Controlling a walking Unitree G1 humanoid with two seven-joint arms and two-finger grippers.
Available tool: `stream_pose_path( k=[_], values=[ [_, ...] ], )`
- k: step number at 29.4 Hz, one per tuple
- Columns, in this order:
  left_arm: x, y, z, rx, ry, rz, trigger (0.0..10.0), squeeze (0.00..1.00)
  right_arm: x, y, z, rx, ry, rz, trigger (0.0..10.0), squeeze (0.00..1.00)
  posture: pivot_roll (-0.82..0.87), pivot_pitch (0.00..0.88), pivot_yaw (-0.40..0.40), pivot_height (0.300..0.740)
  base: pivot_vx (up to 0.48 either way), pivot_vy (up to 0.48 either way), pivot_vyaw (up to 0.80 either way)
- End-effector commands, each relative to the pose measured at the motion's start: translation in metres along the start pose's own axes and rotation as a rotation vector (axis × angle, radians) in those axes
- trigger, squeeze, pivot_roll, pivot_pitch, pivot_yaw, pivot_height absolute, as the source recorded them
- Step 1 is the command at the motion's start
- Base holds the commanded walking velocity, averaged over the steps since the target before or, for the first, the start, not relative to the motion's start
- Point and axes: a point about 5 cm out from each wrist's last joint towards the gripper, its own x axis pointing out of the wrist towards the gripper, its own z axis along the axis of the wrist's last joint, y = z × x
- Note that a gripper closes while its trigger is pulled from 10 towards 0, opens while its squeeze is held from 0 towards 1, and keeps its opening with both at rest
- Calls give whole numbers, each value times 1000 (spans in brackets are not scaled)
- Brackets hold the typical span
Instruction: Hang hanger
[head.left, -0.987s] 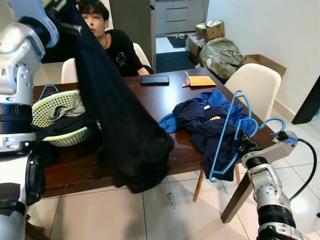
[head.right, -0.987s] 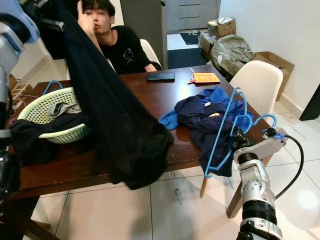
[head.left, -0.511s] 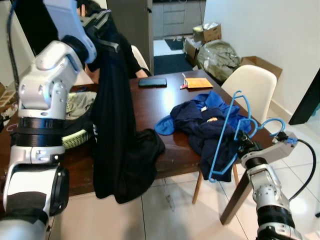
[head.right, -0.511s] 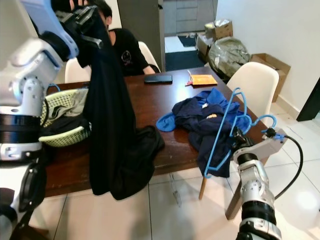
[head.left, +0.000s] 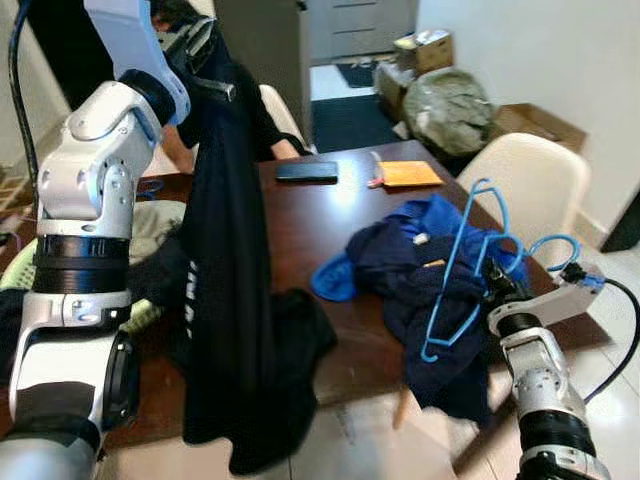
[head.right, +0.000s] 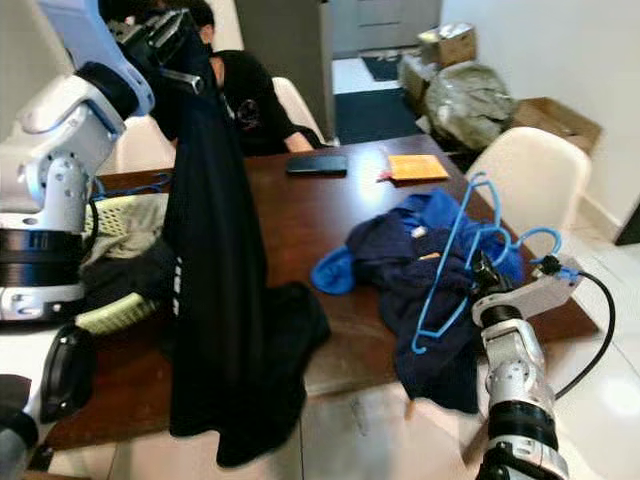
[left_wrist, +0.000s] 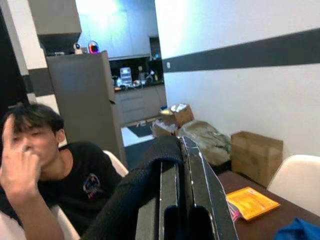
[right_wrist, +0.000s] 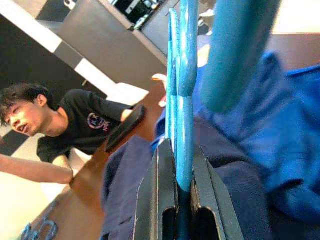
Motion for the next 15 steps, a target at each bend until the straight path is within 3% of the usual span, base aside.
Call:
stream_pose_path(
  k=[1,7,8,9,12,15],
  values=[
    [0,-4,2,-8,-15,-11,10000,0,-1,-1,-1,6,3,-1,10000,0,-23,0,30,740,0,0,0],
    [-2,-27,-7,-42,1,-101,10000,0,-2,-1,-1,4,3,-2,10000,0,-22,0,29,740,0,0,0],
    [-5,-41,-15,-45,27,-162,10000,0,-2,-2,-1,5,3,-2,10000,0,-22,0,30,740,255,-405,0],
    [-5,-41,-15,-45,27,-162,10000,0,-2,-2,-1,5,3,-2,10000,0,-22,0,30,740,255,-405,0],
    [-10,-69,-31,-117,87,-252,10000,0,-2,-2,-1,5,3,-2,10000,0,-22,0,30,740,0,-277,0],
    [-12,-79,-40,-131,116,-275,10000,0,-2,-2,-1,4,4,-3,10000,0,-25,0,31,740,0,0,0]
  ],
)
